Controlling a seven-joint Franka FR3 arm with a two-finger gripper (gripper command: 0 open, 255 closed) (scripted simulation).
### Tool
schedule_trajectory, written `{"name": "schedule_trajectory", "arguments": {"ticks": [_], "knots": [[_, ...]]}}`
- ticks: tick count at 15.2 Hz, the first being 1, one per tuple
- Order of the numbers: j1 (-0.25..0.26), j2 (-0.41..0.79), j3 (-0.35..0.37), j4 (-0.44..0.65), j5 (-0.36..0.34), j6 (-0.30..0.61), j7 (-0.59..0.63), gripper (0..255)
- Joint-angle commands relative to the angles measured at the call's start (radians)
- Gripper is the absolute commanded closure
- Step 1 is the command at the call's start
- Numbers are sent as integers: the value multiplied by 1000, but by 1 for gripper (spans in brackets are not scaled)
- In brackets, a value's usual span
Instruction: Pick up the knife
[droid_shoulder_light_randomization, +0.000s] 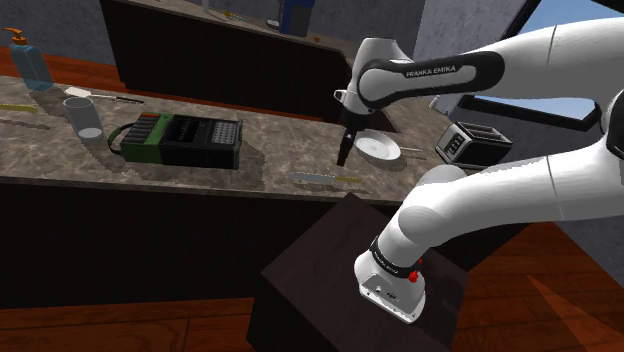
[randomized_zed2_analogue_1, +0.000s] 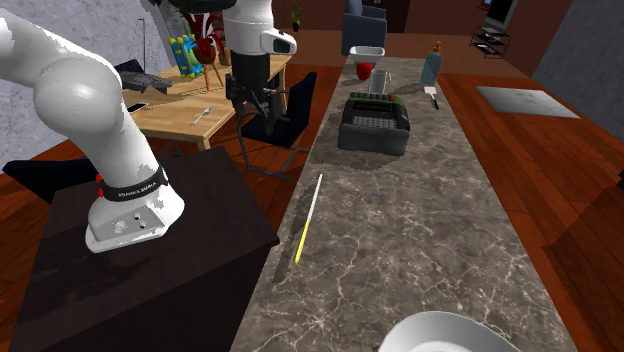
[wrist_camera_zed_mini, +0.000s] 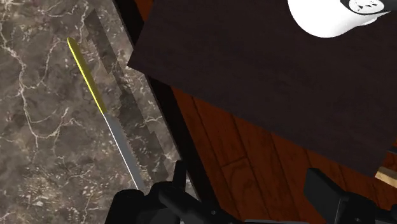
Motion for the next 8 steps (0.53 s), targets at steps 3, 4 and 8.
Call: {"name": "schedule_trajectory", "arguments": {"ticks": [3,4,8], "knots": [[-7,113,-99,-33,-69,178,-145,0],[-3,152,-125,-33,-81,225,-182,0],[34,335,-236,-14,-92,419,-342,0]]}}
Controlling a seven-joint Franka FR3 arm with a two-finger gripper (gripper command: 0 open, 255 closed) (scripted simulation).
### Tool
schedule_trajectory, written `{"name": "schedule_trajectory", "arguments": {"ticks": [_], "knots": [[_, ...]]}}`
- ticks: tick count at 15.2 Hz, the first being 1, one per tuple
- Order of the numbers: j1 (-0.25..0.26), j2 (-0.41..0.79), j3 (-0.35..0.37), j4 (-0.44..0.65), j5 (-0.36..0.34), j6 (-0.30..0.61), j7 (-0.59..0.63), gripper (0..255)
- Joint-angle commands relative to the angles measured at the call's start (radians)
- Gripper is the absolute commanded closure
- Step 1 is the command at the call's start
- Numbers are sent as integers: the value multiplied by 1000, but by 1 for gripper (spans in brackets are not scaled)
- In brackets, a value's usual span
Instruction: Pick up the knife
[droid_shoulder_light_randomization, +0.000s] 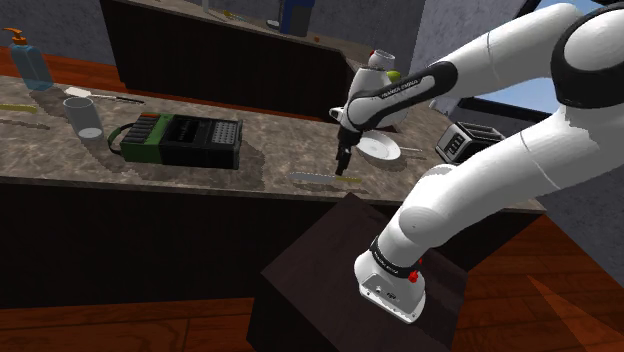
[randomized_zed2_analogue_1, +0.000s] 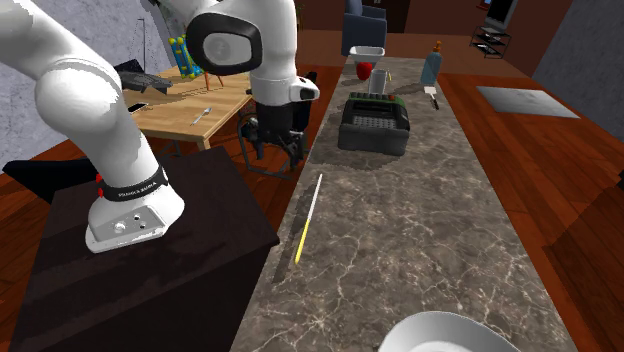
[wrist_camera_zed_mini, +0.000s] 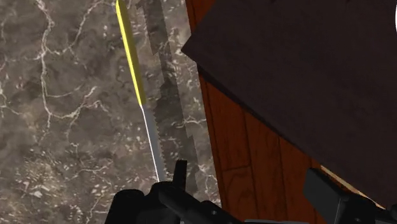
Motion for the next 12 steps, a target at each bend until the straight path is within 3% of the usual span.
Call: {"name": "schedule_trajectory", "arguments": {"ticks": [1,4,6,7,9,12], "knots": [[29,104,-60,18,12,104,-94,0],[105,269,-151,58,110,244,-270,0],[168,392,-201,94,262,324,-445,0],[191,459,-209,117,373,356,-556,0],[172,579,-159,170,597,394,-775,0],[116,637,-82,181,698,427,-849,0]]}}
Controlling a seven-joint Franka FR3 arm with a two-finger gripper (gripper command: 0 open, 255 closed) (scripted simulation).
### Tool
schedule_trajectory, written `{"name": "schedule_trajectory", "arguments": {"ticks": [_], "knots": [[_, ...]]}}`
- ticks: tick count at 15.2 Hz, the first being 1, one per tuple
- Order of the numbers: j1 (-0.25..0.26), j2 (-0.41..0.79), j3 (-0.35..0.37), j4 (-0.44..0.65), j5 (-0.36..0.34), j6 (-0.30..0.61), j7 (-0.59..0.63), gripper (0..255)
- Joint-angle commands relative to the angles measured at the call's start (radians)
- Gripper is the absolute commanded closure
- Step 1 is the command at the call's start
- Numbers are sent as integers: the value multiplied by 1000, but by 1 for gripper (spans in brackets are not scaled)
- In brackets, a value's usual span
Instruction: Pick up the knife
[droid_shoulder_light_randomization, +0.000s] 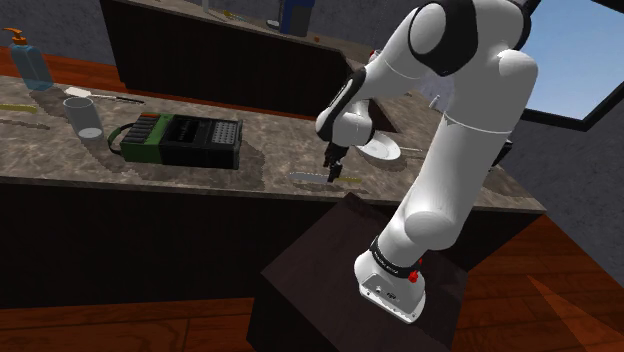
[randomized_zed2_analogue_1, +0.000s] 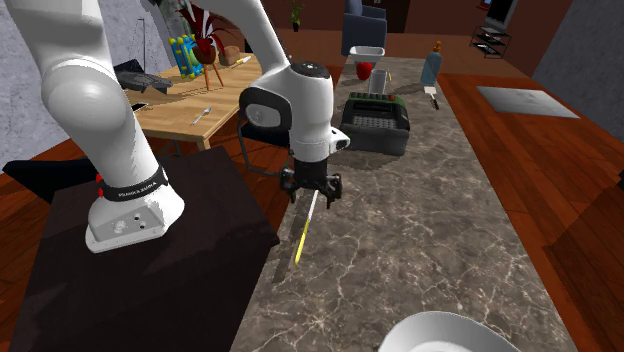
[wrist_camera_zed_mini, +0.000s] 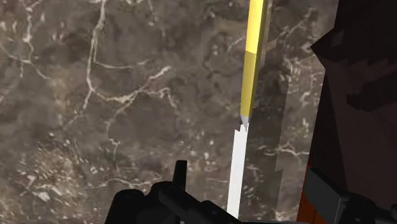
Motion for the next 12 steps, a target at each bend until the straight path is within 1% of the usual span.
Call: {"name": "schedule_trajectory", "arguments": {"ticks": [1,4,5,6,7,12], "knots": [[-32,41,44,9,79,24,-64,0],[-81,96,112,25,172,54,-134,0],[-92,106,126,28,188,60,-146,0],[-92,106,127,28,187,60,-145,0],[-94,107,128,29,189,60,-148,255],[-95,108,130,28,191,62,-150,255]]}}
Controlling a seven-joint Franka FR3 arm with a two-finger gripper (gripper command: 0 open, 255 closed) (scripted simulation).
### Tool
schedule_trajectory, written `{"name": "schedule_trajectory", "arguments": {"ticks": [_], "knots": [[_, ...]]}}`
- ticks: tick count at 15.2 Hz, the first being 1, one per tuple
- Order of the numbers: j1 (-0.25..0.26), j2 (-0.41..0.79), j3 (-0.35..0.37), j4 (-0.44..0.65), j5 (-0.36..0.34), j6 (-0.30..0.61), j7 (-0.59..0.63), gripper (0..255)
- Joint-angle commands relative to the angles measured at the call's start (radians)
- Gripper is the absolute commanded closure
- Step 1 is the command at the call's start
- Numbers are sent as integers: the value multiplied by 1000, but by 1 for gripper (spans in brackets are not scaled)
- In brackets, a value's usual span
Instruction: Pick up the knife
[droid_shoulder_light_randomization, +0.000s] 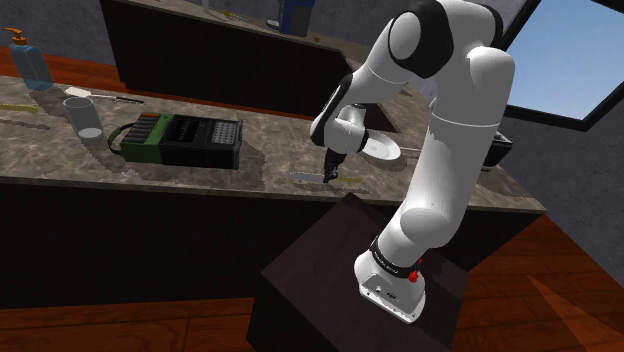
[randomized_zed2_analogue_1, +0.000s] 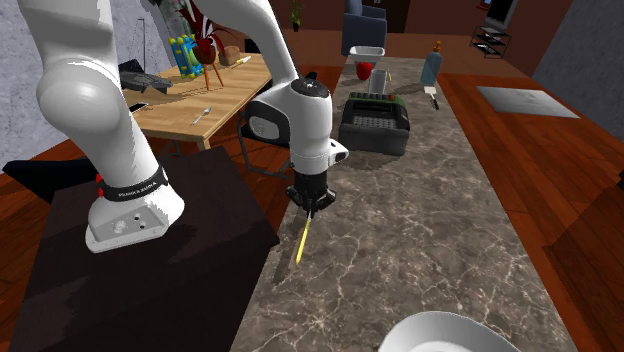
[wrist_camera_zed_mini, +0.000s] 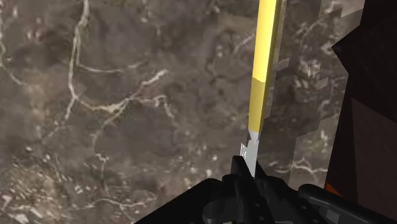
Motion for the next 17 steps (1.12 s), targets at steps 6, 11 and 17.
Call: {"name": "schedule_trajectory", "arguments": {"ticks": [6,11,17], "knots": [[38,-38,-50,-12,-62,-21,48,255],[115,-133,-162,-33,-230,-74,172,255],[157,-260,-248,-45,-456,-151,336,255]]}}
